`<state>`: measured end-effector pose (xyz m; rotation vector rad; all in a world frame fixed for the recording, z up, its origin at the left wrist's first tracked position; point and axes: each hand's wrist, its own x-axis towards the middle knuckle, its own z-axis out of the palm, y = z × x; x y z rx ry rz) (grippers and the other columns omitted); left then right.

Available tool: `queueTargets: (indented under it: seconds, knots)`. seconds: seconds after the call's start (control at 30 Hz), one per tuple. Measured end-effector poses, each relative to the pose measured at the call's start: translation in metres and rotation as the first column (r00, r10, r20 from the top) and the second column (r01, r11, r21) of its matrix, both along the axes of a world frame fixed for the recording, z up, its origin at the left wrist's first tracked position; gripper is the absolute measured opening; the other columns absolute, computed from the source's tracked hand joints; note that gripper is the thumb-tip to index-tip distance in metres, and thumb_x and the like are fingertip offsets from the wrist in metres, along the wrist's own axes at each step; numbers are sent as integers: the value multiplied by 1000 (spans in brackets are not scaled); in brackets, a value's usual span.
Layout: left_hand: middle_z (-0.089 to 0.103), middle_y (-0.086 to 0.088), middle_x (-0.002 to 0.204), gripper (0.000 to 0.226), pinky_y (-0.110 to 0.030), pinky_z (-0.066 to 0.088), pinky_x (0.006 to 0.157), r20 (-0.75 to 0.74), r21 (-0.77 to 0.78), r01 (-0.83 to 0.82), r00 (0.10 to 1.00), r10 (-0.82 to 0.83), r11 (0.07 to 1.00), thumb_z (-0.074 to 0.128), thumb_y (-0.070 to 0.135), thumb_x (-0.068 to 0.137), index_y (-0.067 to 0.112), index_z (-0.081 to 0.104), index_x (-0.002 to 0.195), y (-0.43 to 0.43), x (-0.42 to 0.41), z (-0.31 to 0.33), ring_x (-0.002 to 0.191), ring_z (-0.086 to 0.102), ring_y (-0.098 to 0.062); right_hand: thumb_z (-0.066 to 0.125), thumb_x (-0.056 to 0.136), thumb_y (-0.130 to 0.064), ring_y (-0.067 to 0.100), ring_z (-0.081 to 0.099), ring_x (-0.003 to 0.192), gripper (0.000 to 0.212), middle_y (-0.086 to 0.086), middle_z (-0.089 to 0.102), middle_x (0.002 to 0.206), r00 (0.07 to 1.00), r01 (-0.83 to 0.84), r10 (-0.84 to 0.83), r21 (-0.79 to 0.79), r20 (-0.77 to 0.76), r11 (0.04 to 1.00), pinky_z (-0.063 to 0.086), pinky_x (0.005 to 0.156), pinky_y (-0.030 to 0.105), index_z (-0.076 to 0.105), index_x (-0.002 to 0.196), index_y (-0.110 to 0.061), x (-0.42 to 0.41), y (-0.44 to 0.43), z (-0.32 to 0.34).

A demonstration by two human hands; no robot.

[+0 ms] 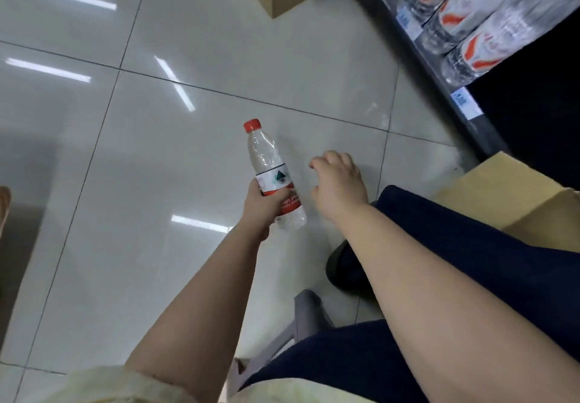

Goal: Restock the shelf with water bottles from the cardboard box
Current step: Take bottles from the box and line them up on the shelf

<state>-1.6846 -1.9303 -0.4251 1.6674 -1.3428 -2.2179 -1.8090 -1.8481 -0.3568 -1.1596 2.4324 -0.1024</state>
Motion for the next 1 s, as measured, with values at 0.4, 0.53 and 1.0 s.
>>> queueTargets:
  seconds: [0.4,0.53,1.0]
  knots:
    - [67,-3,100,52,-44,54,79,-454,-318,328,771,-446,890,63,19,68,23,50,118,75,-152,281,84,67,-21,61,82,-14,26,39,118,33,3,54,123,895,248,-378,-440,-236,863,41,96,39,61,115,-17,-86,136,250]
    - [62,-16,111,71,-44,58,70,-590,-299,390,641,-490,871,66,15,65,19,39,130,147,-183,357,86,66,-29,60,83,-13,23,41,119,32,1,55,121,806,283,-511,-562,-300,777,40,98,38,61,115,-17,-84,211,318]
    - [64,-7,107,59,-36,56,80,-473,-587,542,374,-798,602,80,14,79,16,38,120,330,-313,431,92,67,-18,56,88,-13,24,42,123,33,1,57,124,444,512,-850,-698,-284,501,36,104,34,60,120,-15,-130,412,379]
